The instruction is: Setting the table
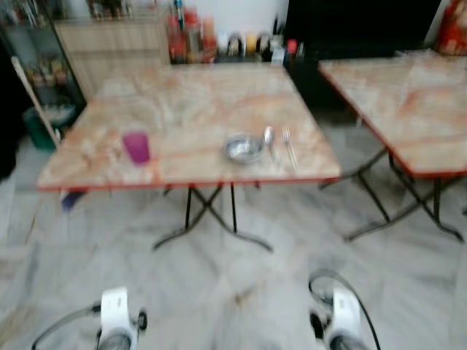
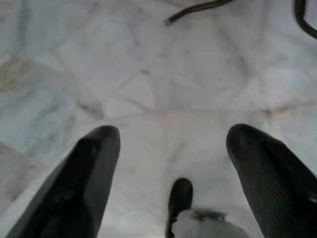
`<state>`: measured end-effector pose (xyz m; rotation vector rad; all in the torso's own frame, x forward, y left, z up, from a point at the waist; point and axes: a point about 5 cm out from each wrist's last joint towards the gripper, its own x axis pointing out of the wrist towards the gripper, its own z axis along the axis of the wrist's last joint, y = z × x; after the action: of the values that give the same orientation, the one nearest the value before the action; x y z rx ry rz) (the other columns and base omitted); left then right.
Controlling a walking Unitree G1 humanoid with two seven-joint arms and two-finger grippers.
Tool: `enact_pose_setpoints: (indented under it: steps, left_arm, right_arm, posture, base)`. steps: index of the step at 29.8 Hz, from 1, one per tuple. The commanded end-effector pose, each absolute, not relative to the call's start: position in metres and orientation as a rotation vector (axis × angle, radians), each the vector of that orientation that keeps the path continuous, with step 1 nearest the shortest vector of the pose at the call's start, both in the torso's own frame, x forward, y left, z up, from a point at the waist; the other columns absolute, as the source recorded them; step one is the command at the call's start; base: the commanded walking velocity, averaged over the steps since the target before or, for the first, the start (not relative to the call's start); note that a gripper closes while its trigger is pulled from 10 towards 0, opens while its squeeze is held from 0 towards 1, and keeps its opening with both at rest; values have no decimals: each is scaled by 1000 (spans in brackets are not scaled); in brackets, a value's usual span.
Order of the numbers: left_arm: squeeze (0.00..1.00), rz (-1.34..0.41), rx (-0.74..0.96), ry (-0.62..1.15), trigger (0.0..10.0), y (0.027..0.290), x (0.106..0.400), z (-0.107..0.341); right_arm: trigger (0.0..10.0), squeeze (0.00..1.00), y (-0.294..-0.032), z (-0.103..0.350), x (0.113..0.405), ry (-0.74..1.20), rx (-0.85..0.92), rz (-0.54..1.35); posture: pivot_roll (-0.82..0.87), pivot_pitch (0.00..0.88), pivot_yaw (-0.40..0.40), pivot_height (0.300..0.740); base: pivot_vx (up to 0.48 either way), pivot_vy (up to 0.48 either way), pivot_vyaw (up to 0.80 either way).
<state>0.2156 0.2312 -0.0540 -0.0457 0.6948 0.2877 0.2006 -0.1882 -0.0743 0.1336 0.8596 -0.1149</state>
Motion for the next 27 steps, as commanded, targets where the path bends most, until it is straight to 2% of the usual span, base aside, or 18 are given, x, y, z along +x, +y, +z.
enact_pose_setpoints:
  steps: [1, 16, 27]
  left_arm:
    - [0, 295, -38, 714, 10000, 235, 211, -56]
    - [0, 321, -50, 694, 10000, 237, 213, -54]
    - [0, 323, -50, 689, 10000, 237, 213, -54]
  right_arm:
    - [10000, 0, -181, -72, 207, 844, 148, -102]
    - [10000, 0, -179, -72, 206, 845, 157, -99]
    - [10000, 0, -179, -72, 206, 839, 155, -99]
  posture:
    - [68, 25, -26, 740]
    - [86, 83, -33, 740]
    - [89, 91, -31, 740]
  base:
    - [0, 341, 0]
    - [0, 0, 0]
    - [310, 0, 0]
